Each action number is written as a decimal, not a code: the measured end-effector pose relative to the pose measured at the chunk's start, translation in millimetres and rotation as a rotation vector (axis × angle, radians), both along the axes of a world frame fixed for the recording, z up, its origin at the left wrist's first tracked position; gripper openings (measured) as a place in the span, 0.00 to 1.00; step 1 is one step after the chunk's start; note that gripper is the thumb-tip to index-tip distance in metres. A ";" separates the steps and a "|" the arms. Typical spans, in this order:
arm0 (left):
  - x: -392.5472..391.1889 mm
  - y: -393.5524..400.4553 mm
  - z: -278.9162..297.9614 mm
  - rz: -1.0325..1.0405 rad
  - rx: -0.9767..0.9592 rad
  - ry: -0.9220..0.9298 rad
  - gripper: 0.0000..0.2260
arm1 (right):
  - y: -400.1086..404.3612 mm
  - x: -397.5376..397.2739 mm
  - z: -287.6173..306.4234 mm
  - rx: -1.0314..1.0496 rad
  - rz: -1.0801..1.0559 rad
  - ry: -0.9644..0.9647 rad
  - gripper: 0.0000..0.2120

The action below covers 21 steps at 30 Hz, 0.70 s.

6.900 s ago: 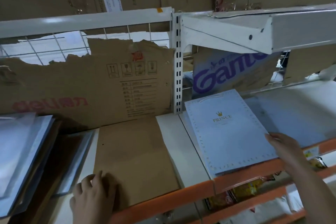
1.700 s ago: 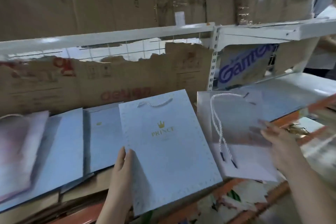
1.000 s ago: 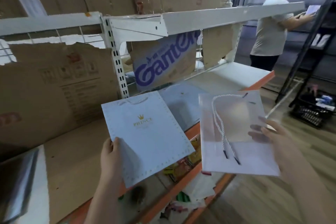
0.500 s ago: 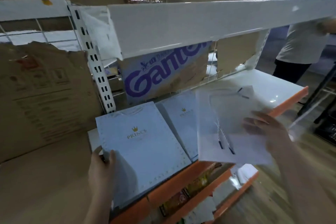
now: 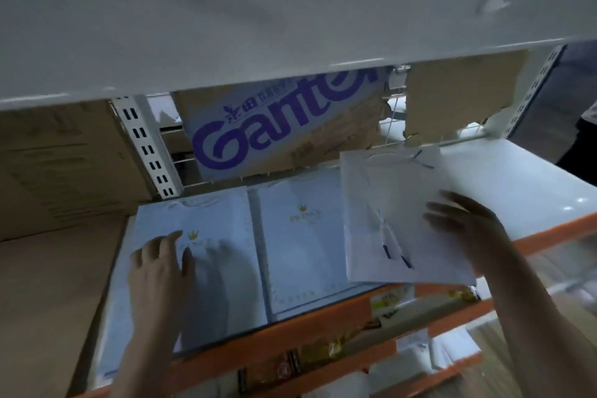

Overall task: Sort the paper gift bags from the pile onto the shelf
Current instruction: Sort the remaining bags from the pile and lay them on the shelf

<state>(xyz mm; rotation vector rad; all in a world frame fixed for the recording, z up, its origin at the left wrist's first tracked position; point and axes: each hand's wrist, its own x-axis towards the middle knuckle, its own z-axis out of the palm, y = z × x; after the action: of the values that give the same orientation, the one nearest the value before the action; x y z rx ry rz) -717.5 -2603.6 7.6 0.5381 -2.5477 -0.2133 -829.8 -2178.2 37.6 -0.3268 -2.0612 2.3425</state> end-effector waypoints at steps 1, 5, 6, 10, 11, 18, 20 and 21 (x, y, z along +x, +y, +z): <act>-6.2 20.0 2.6 -0.028 0.019 0.011 0.13 | 12.8 -5.5 1.2 -0.008 0.012 -0.009 0.14; -31.8 115.3 13.3 -0.169 0.006 0.052 0.12 | 68.9 -22.3 6.1 -0.039 0.035 -0.014 0.16; -39.6 138.9 13.7 -0.205 0.004 0.044 0.12 | 83.1 -24.7 8.0 -0.046 0.040 -0.008 0.16; -76.8 218.7 7.0 -0.342 0.021 -0.037 0.11 | 137.1 -34.4 12.1 -0.082 0.014 0.008 0.14; -86.5 237.5 4.9 -0.378 0.017 -0.050 0.10 | 151.1 -37.7 11.8 -0.089 -0.001 0.009 0.13; -148.2 344.0 -3.6 -0.575 -0.003 -0.043 0.09 | 236.8 -77.4 10.6 -0.136 -0.081 -0.031 0.12; -167.0 364.4 -7.9 -0.576 0.024 -0.042 0.08 | 255.0 -94.2 9.0 -0.114 -0.090 -0.032 0.12; -176.5 373.1 -10.6 -0.572 0.030 -0.030 0.07 | 262.2 -103.7 8.1 -0.100 -0.089 -0.031 0.12</act>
<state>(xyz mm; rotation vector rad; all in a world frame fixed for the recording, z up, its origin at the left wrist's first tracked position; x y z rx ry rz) -893.9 -2230.5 -3.0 -0.1935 -2.6712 -0.4457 -933.5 -1916.0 45.7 -0.4498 -1.9036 2.4071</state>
